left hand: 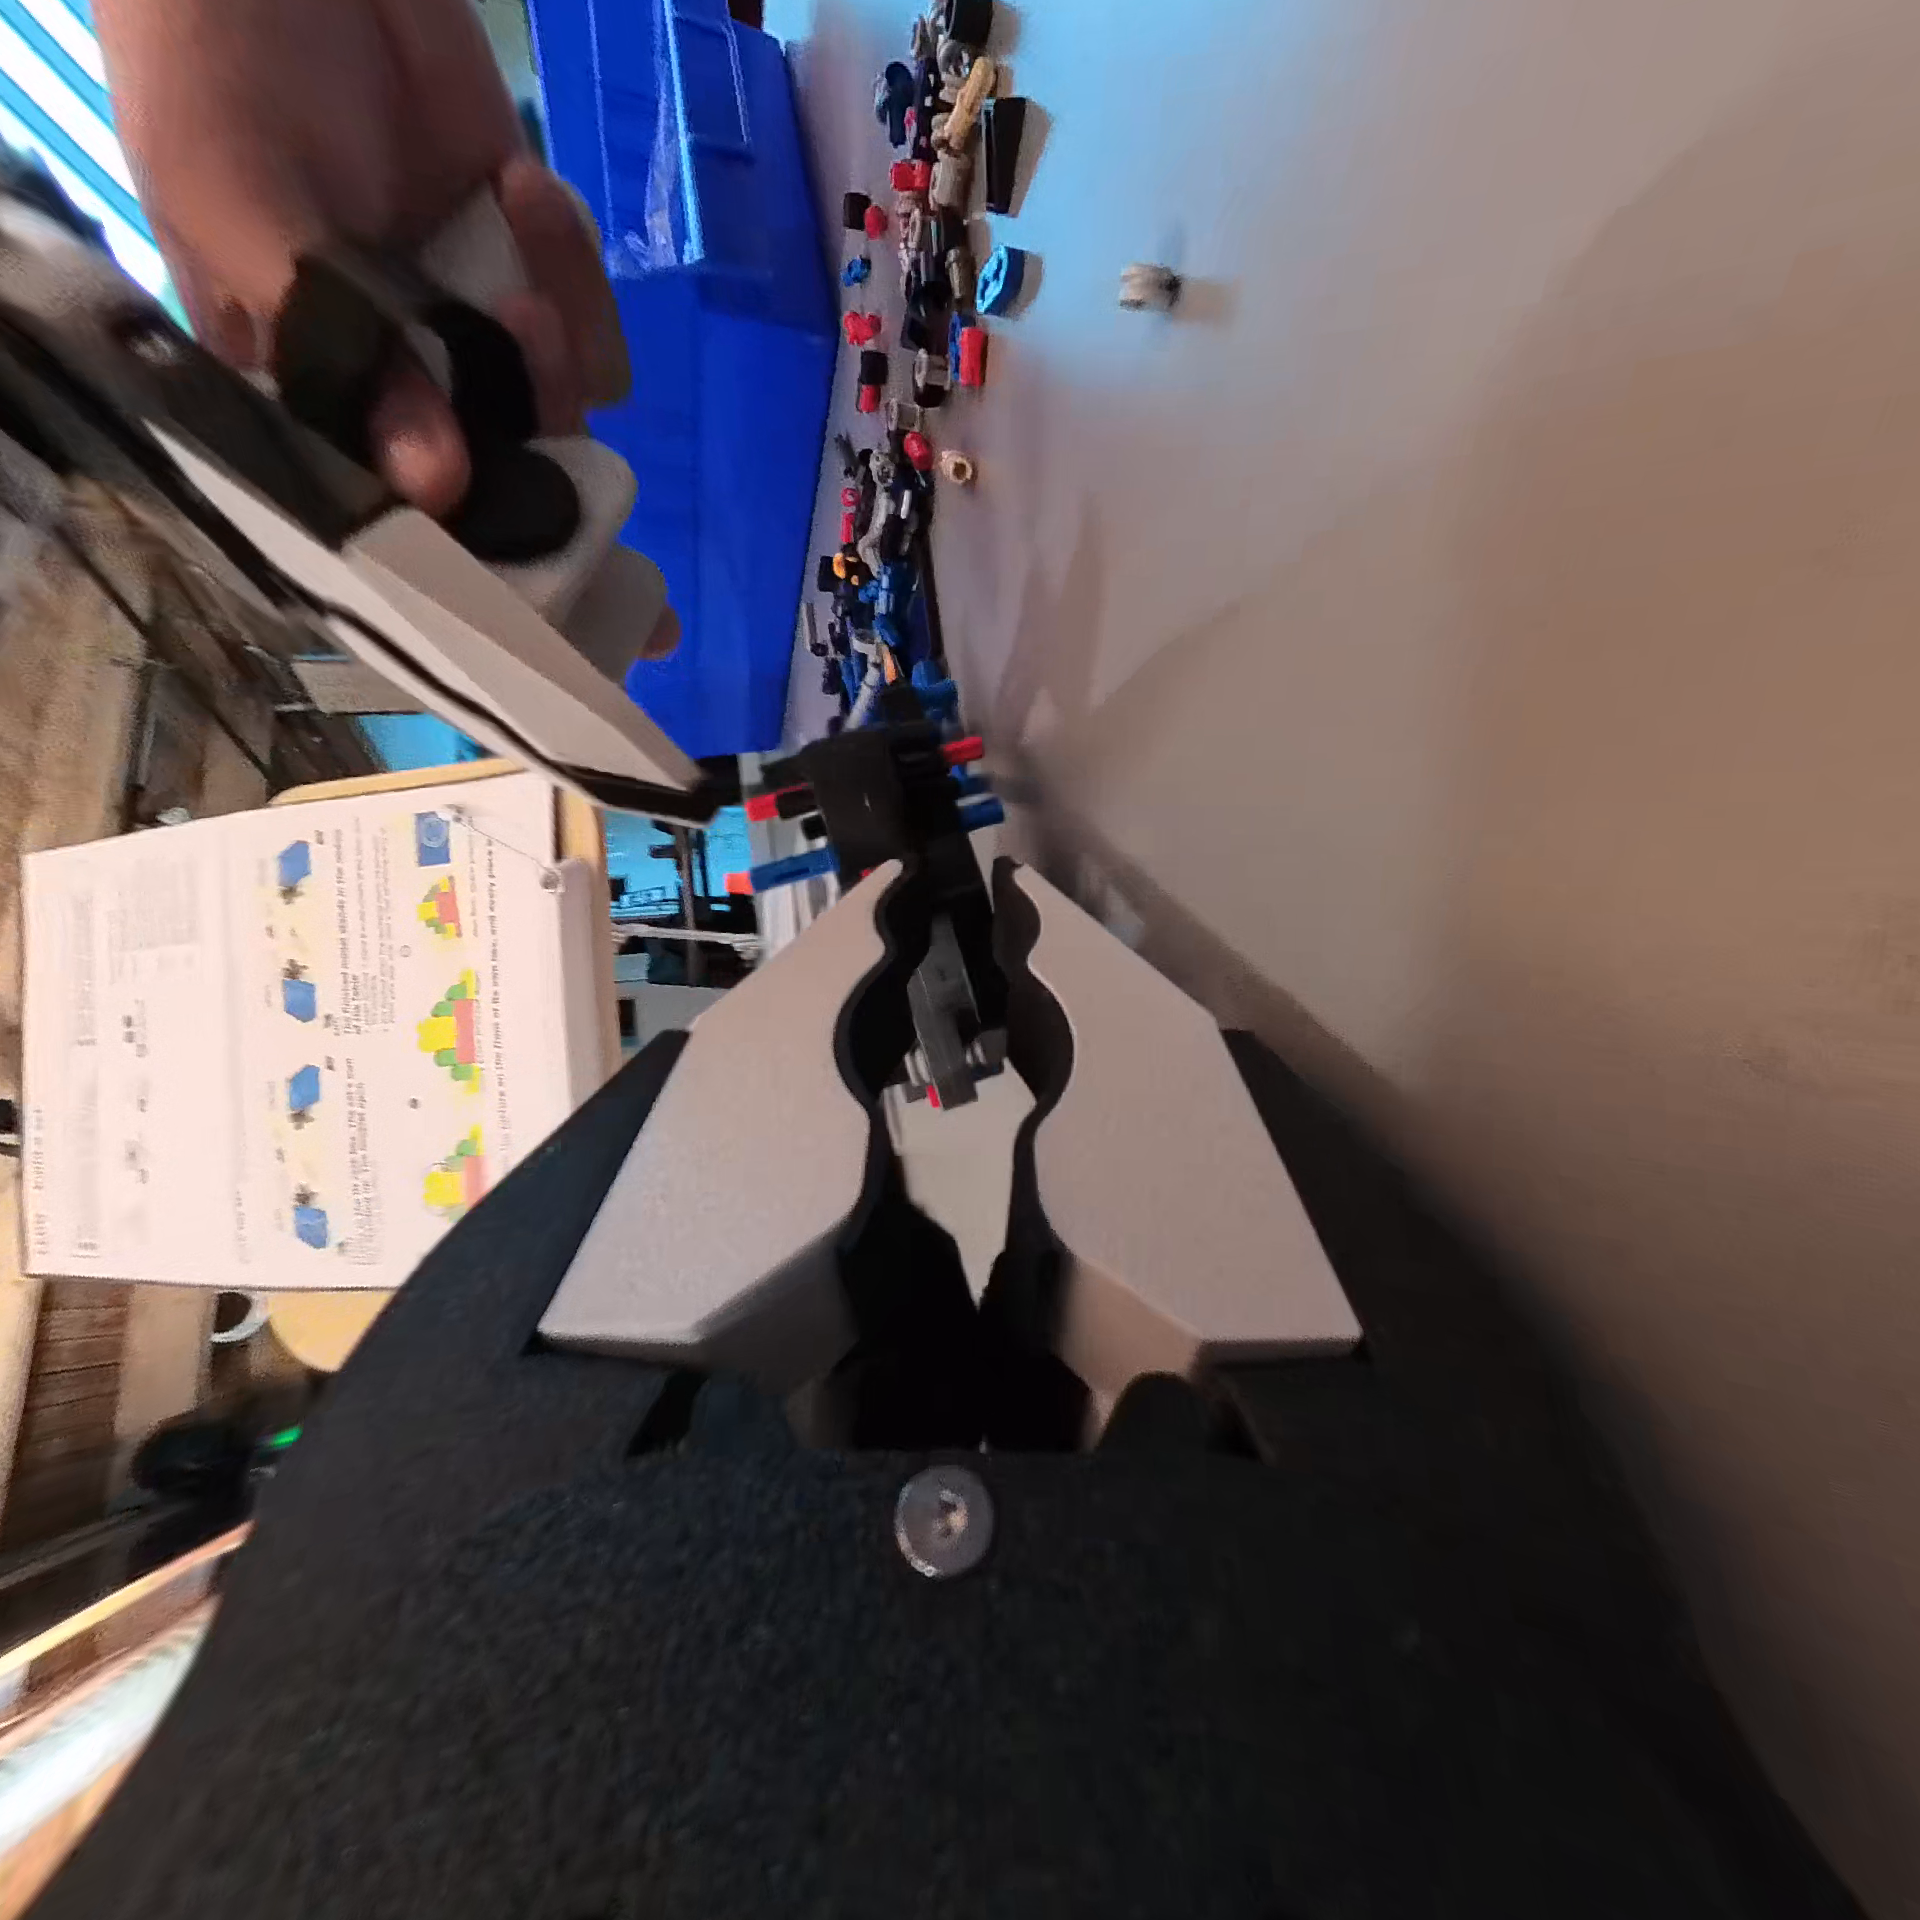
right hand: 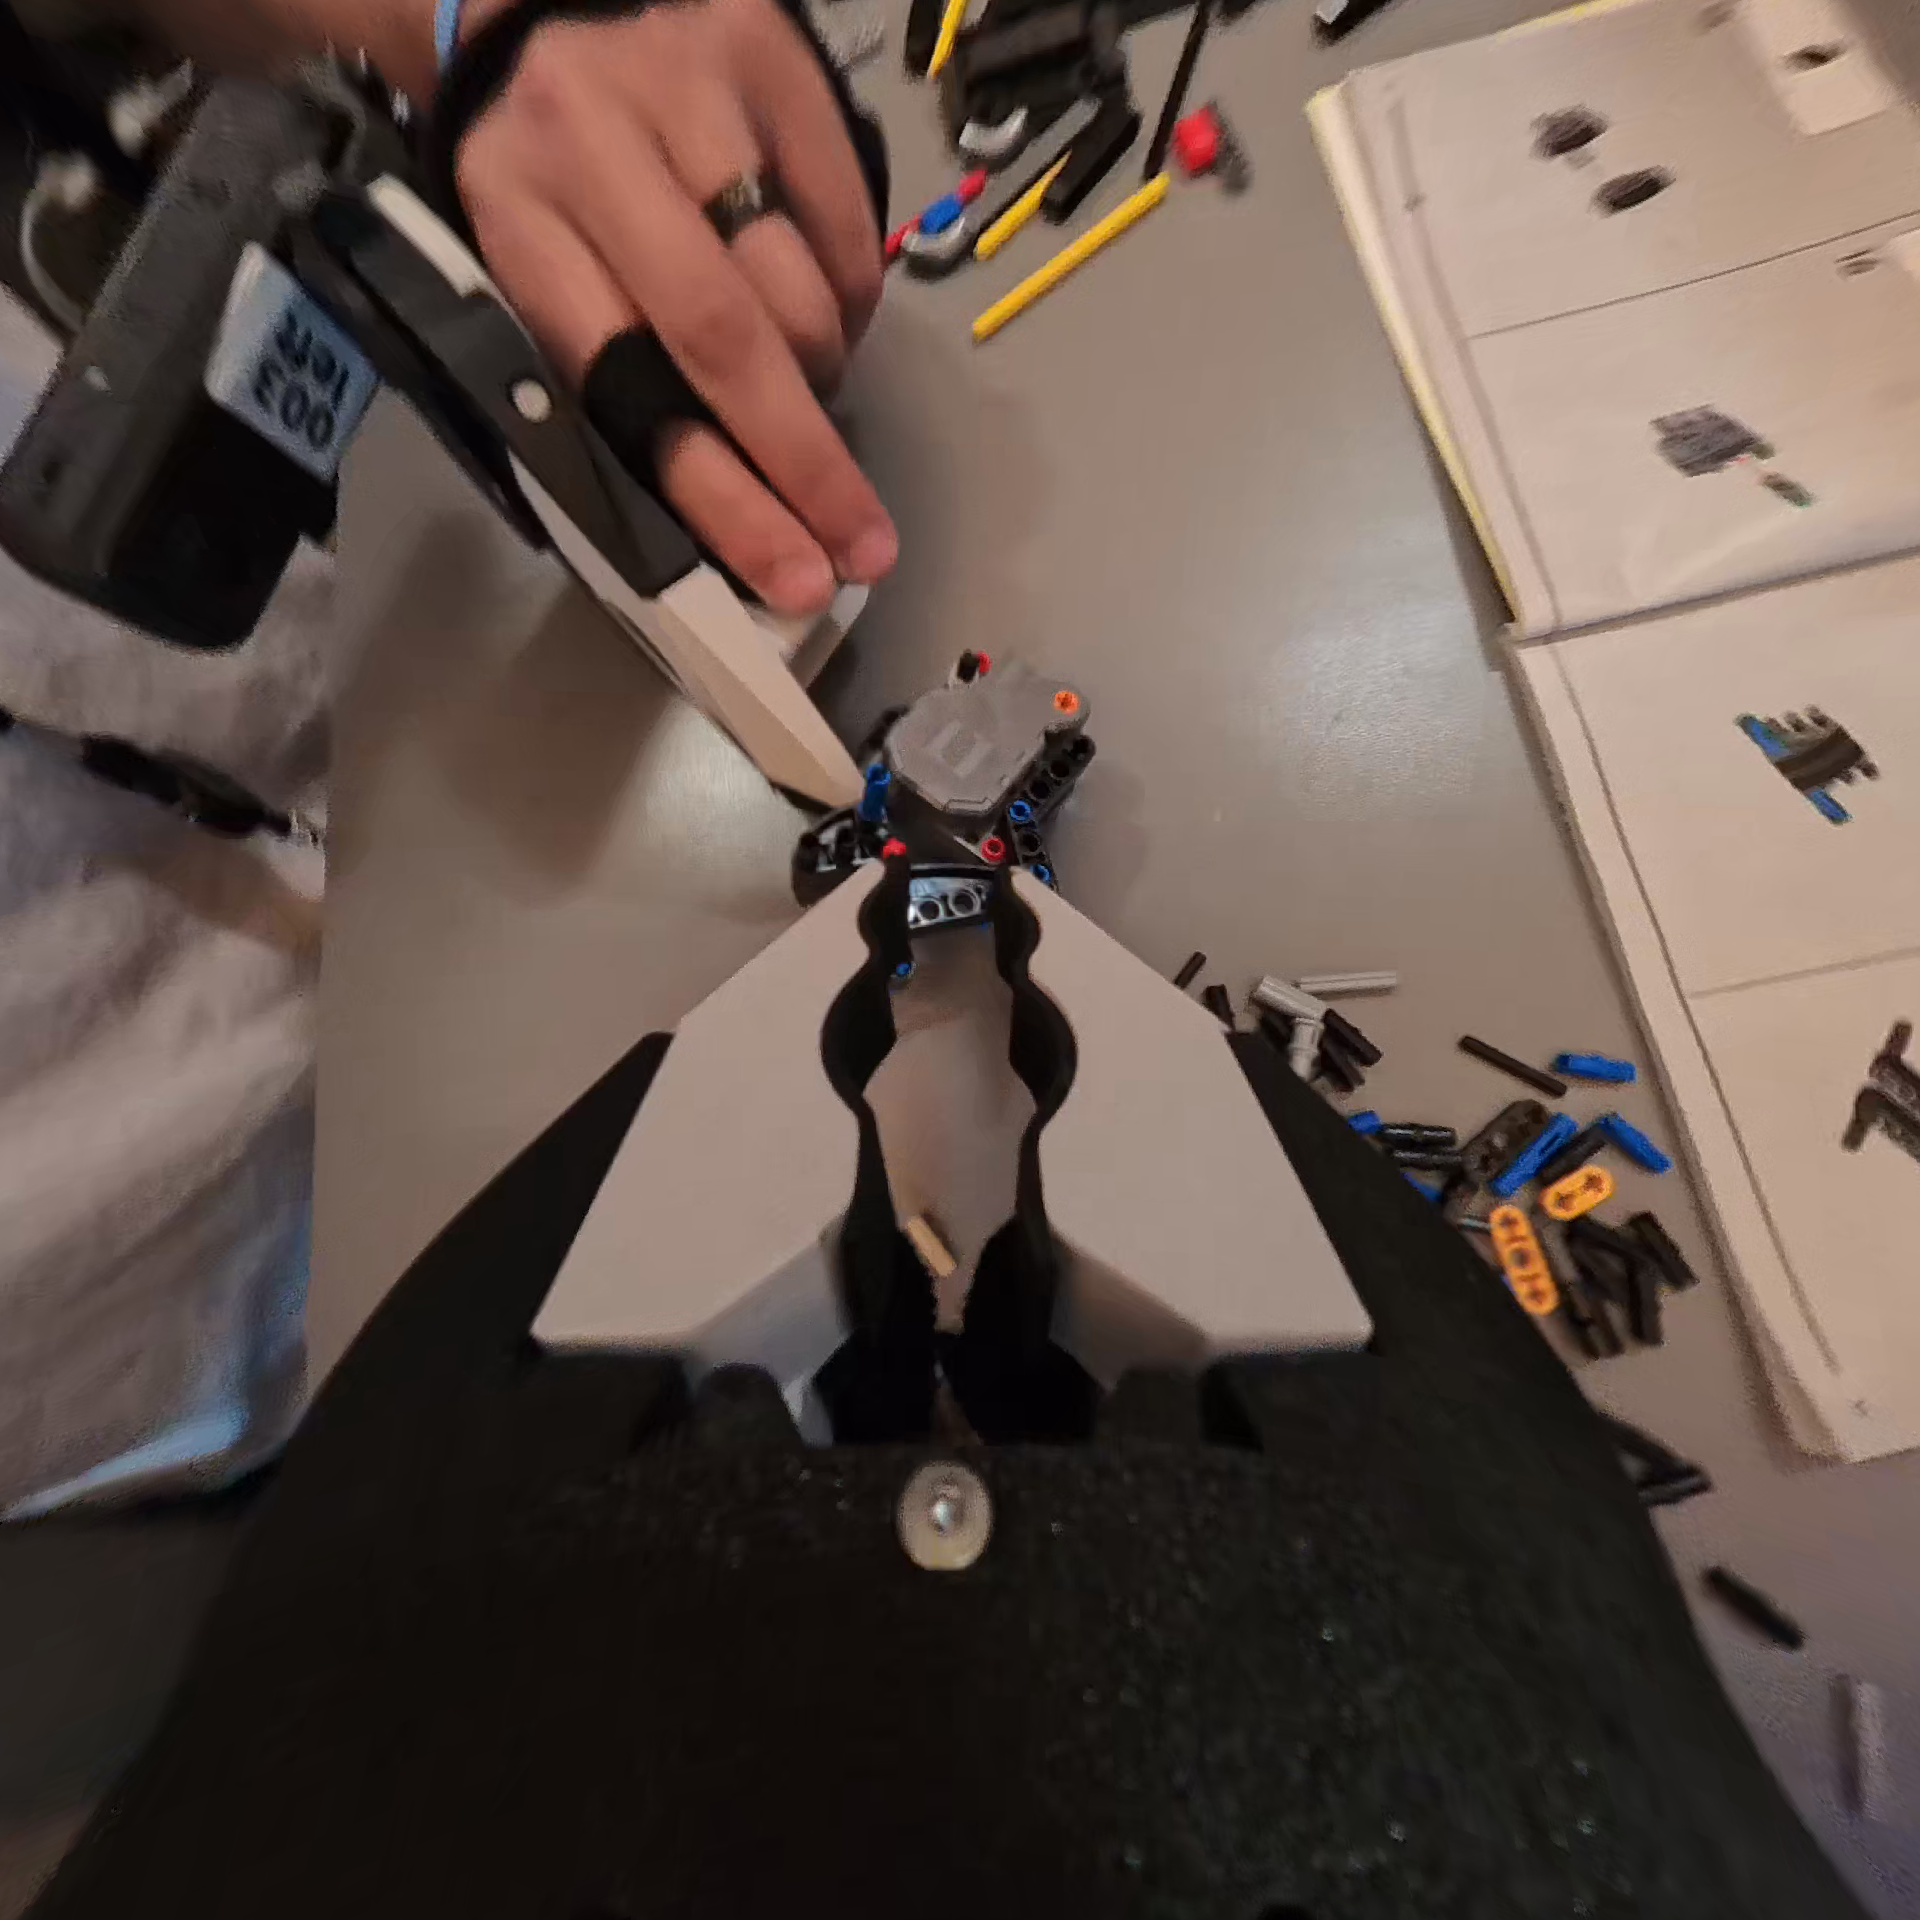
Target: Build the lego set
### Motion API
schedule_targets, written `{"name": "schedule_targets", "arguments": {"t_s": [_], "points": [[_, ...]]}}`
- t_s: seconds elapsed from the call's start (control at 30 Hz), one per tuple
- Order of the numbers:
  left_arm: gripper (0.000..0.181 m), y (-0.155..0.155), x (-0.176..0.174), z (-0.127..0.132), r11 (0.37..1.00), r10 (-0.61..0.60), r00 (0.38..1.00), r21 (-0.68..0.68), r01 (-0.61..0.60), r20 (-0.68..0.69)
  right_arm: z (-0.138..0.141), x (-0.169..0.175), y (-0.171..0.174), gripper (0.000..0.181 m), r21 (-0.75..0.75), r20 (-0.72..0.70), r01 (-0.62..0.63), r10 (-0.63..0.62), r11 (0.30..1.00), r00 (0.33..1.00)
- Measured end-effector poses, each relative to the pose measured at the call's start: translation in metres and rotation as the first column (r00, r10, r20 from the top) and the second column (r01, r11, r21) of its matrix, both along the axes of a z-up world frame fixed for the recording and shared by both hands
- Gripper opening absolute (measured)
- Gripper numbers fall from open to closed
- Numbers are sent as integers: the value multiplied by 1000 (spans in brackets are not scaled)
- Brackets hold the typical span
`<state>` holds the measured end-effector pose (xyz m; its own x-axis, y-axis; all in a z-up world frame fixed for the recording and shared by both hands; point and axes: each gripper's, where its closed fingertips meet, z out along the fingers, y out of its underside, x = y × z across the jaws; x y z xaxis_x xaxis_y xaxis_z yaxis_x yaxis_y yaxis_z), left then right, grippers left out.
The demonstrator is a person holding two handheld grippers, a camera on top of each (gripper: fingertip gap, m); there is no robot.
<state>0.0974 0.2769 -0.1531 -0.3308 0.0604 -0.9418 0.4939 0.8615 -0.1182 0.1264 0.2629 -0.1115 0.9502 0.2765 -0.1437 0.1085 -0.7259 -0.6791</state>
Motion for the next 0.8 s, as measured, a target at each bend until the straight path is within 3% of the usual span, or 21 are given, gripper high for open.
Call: {"name": "schedule_targets", "arguments": {"t_s": [0.1,0.23,0.43,0.53,0.57,0.6,0.63,0.73,0.77,0.8], "points": [[12,-3,-4,-7,1000,6,996,-16,-8,-84,4,-3,-4,22,103,-72,186,-179,977,981],[14,-9,-14,-9,997,-19,976,-71,3,-215,-5,-4,-15,24,153,-131,445,-428,883,894],[26,-19,-41,-4,983,-100,877,-180,15,-471,-2,-18,-36,24,275,-150,579,-560,768,815],[26,-23,-47,24,933,-208,794,-359,-13,-571,-4,-25,-47,25,254,-219,610,-570,750,792],[40,-21,-45,35,909,-235,738,-411,-62,-632,-4,-26,-49,25,255,-233,623,-579,739,782],[66,-14,-40,41,896,-236,674,-425,-127,-700,-5,-28,-51,25,252,-246,627,-578,737,778],[74,-6,-30,40,899,-200,624,-395,-190,-755,-7,-31,-51,25,247,-256,627,-575,739,777],[97,17,2,7,947,14,610,-185,-263,-792,-10,-36,-49,24,248,-278,638,-578,729,768],[105,17,6,-5,957,45,596,-138,-257,-801,-12,-35,-47,24,236,-292,651,-587,721,755],[100,10,7,-11,962,27,574,-134,-236,-819,-15,-35,-46,24,219,-311,666,-596,713,741]]}}
